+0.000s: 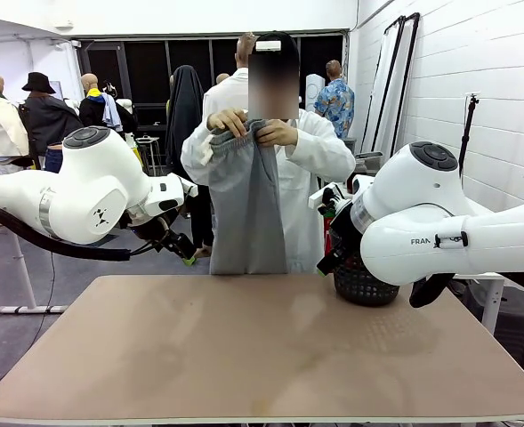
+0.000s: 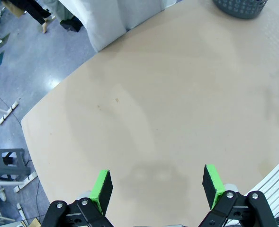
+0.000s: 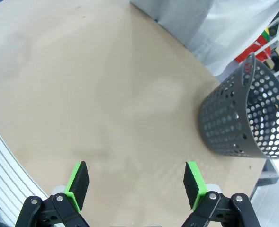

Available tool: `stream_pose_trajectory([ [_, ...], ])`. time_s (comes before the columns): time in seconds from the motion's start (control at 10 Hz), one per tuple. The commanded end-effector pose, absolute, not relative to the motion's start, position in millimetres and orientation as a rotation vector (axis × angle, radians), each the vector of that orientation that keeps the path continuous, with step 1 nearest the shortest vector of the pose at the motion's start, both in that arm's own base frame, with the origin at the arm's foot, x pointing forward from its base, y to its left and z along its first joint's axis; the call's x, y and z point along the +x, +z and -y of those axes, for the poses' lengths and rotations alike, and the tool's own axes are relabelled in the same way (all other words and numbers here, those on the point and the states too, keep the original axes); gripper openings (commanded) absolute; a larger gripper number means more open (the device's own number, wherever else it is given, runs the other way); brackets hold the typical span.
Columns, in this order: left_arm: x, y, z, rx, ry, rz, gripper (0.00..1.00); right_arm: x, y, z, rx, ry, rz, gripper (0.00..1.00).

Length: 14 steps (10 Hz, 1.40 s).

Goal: Fold the training pants.
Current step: Grab both ends of the Training pants handed by a person.

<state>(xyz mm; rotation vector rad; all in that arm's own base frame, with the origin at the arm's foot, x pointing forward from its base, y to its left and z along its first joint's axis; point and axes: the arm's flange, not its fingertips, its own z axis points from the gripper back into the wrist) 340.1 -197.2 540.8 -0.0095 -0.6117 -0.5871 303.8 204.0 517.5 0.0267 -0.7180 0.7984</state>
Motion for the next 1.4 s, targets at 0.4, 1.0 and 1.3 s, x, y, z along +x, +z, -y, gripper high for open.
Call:
stream_pose_trajectory([
  [0.4,339.9,540.8,197.5,-0.009,-0.591,0.612,1.00,304.0,517.6,-203.7,0.026,0.802,0.719,1.00],
  [1.0,339.9,540.8,197.5,-0.009,-0.591,0.612,1.00,304.0,517.6,-203.7,0.026,0.802,0.719,1.00],
  [1.3,339.9,540.8,197.5,-0.009,-0.591,0.612,1.00,304.0,517.6,-203.7,0.026,0.802,0.719,1.00],
])
